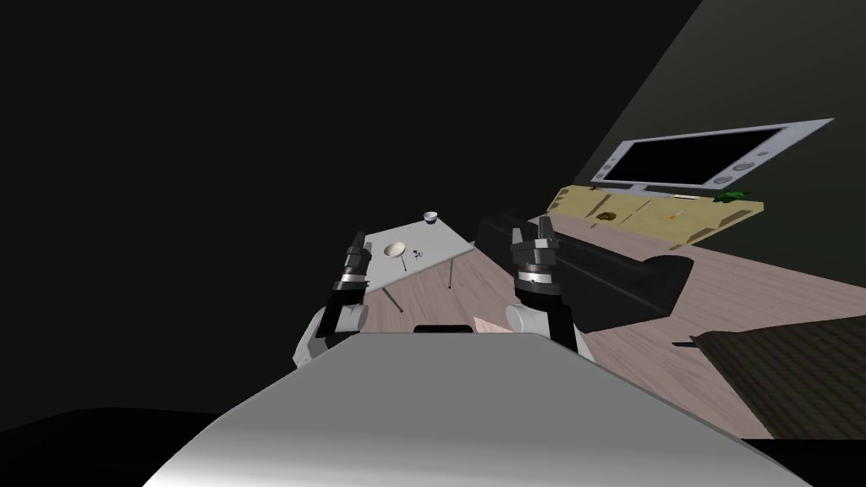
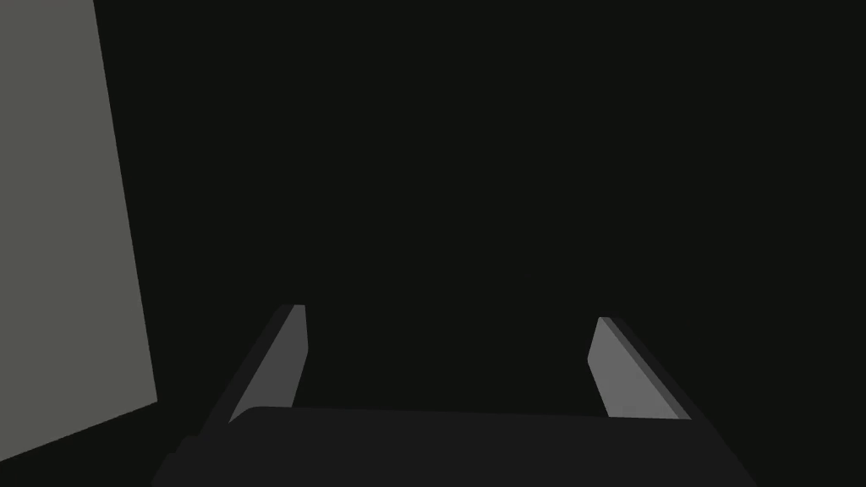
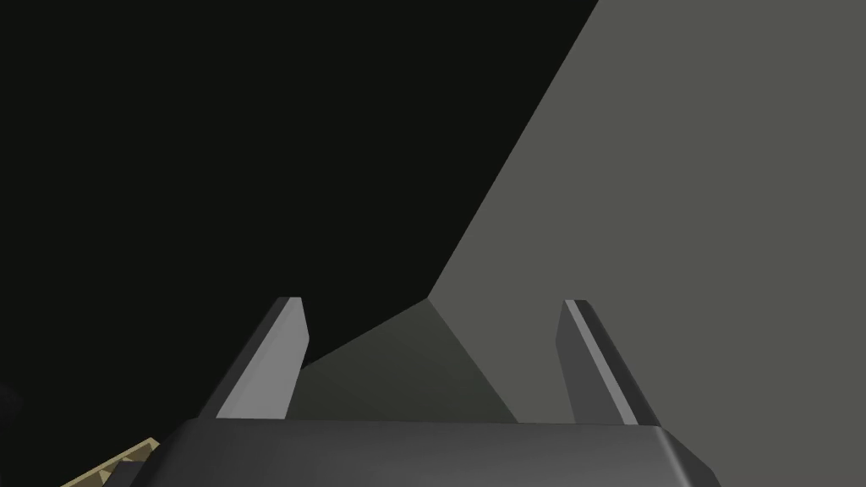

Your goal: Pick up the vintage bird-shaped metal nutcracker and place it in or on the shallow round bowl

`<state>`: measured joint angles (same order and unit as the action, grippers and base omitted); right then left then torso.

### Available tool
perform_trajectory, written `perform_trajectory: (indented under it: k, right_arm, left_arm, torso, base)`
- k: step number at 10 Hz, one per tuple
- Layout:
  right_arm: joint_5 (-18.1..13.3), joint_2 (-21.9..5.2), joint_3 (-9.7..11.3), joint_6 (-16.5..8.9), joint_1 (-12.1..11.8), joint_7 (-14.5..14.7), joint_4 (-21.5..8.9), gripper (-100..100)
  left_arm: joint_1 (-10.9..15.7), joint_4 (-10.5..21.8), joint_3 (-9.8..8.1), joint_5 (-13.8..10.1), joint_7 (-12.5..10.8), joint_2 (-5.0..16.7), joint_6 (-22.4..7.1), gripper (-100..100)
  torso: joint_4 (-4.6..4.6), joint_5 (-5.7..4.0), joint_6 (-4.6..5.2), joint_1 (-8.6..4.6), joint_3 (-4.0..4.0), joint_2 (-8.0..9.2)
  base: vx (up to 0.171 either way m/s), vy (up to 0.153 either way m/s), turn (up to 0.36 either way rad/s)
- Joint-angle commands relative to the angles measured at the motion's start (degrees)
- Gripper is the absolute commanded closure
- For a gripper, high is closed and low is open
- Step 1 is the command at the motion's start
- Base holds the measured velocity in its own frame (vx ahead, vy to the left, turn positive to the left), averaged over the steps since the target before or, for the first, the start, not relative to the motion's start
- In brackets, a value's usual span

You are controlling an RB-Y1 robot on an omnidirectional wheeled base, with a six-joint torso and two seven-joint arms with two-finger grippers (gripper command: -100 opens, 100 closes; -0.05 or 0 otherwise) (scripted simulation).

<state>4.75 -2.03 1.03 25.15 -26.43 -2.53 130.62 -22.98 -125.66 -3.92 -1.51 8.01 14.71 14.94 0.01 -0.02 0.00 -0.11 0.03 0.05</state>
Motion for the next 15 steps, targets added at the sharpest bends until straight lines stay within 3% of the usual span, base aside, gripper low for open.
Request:
perform_trajectory:
  k: [1, 5, 6, 9, 15]
  right_arm:
    - [0.0, 0.0, 0.0, 0.0, 0.0, 0.0, 0.0, 0]
    - [0.0, 0.0, 0.0, 0.0, 0.0, 0.0, 0.0, 0]
    - [0.0, 0.0, 0.0, 0.0, 0.0, 0.0, 0.0, 0]
    - [0.0, 0.0, 0.0, 0.0, 0.0, 0.0, 0.0, 0]
    - [0.0, 0.0, 0.0, 0.0, 0.0, 0.0, 0.0, 0]
  left_arm:
    - [0.7, 0.6, -0.05, 0.1, 0.7, 0.4, -1.9, -100]
    - [3.1, 3.9, -0.43, 0.5, 3.4, 3.1, -8.0, -100]
    - [3.1, 3.9, -0.43, 0.5, 3.4, 3.1, -8.2, -100]
    - [4.9, 7.9, -0.46, 1.1, 5.8, 6.1, -13.7, -100]
    - [5.9, 12.6, -0.04, 2.1, 7.7, 9.3, -20.6, -100]
  torso:
    - [0.00, 0.00, 0.00, 0.00, 0.00, 0.00]
    - [0.00, 0.00, -0.03, 0.02, -0.01, -0.02]
    - [-0.01, 0.00, -0.01, -0.01, -0.03, -0.05]
    - [-0.01, -0.01, 0.00, -0.03, -0.03, -0.06]
    - [-0.02, 0.00, -0.04, 0.02, -0.05, -0.09]
  base:
    - [-0.010, -0.023, -0.057]
    - [-0.005, -0.029, -0.102]
    - [0.001, -0.030, -0.056]
    - [0.002, -0.044, -0.145]
    - [0.015, -0.032, -0.064]
